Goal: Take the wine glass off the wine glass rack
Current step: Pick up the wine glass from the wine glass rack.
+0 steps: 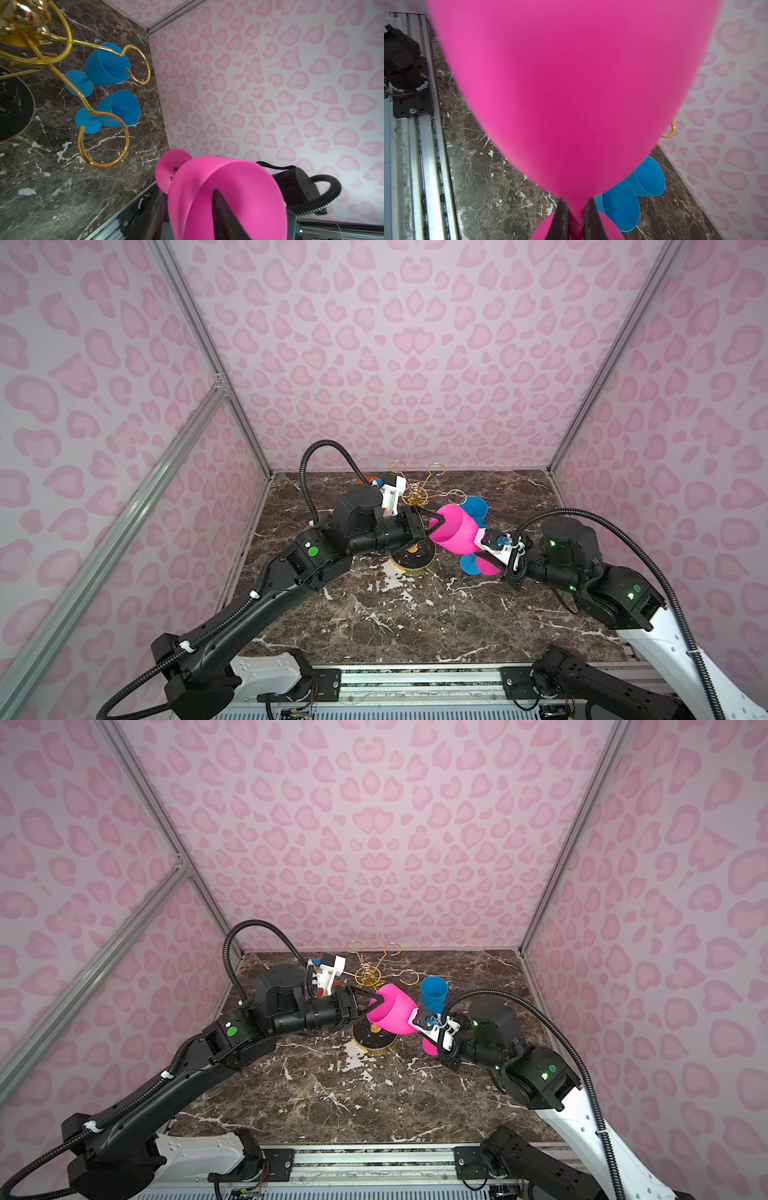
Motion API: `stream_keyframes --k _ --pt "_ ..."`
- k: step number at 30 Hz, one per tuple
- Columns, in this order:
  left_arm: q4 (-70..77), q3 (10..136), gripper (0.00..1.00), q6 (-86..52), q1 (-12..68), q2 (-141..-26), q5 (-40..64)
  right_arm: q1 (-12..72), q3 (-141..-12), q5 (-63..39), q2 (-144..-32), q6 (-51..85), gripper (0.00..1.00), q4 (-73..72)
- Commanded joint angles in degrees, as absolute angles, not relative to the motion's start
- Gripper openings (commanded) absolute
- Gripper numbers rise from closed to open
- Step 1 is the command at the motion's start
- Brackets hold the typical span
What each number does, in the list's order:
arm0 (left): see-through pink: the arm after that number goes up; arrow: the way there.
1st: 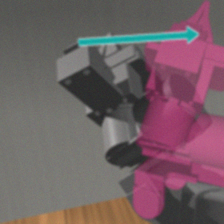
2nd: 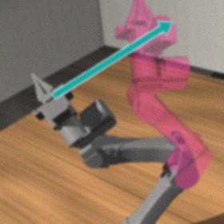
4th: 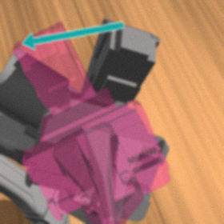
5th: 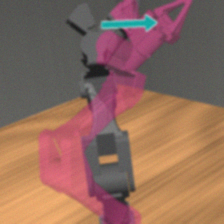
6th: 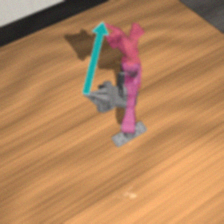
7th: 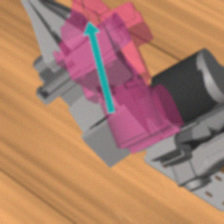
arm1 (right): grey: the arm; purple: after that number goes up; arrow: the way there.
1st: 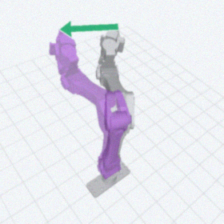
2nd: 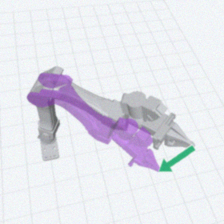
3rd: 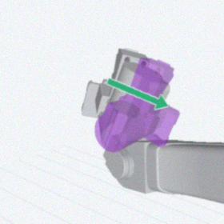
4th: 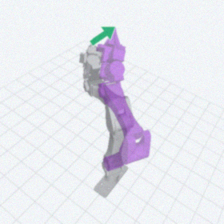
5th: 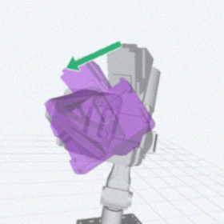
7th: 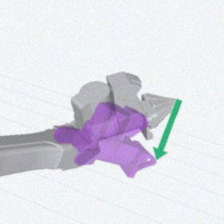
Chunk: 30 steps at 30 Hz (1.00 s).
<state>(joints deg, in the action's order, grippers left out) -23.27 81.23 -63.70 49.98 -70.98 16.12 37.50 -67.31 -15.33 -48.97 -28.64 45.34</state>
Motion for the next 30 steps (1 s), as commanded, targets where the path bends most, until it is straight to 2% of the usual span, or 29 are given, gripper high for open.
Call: stream_keyframes --k 1,4,11,13,14,15,16,17,18,30 --pt "-23.64 81.46 0.30 -62.11 49.93 -71.94 18.55 37.80 -67.71 -13.48 -48.82 -30.70 0.00 46.46" --pt "-24.20 82.21 0.18 -61.19 49.92 -72.99 19.58 38.06 -68.03 -13.51 -48.87 -31.35 0.00 47.34" --pt "-24.26 82.79 0.03 -60.99 49.92 -74.29 21.09 38.15 -68.67 -13.01 -49.26 -32.28 0.00 49.16" --pt "-24.21 82.79 0.03 -61.06 49.92 -74.40 21.08 38.30 -68.82 -12.68 -49.47 -32.38 0.03 49.52" --pt "-24.09 82.79 0.03 -61.08 49.92 -74.36 21.02 38.24 -68.82 -12.50 -49.48 -32.35 0.13 49.44" --pt "-24.00 82.77 0.03 -61.18 49.92 -74.31 21.04 38.30 -68.60 -12.17 -49.35 -32.22 0.32 49.32" --pt "-23.86 82.79 0.03 -61.26 49.92 -74.33 20.94 38.32 -68.56 -11.85 -49.16 -32.04 0.45 49.08" --pt "-23.74 82.79 0.03 -61.26 49.92 -74.26 20.81 38.32 -68.31 -11.50 -48.90 -31.77 0.65 48.71" --pt "-23.65 82.79 0.03 -61.34 49.92 -74.06 20.58 38.36 -68.05 -10.62 -48.34 -31.18 0.98 48.02" --pt "-20.89 82.68 0.03 -59.88 45.78 -68.60 9.95 38.32 -69.43 -2.02 -29.63 -21.36 1.00 31.07"
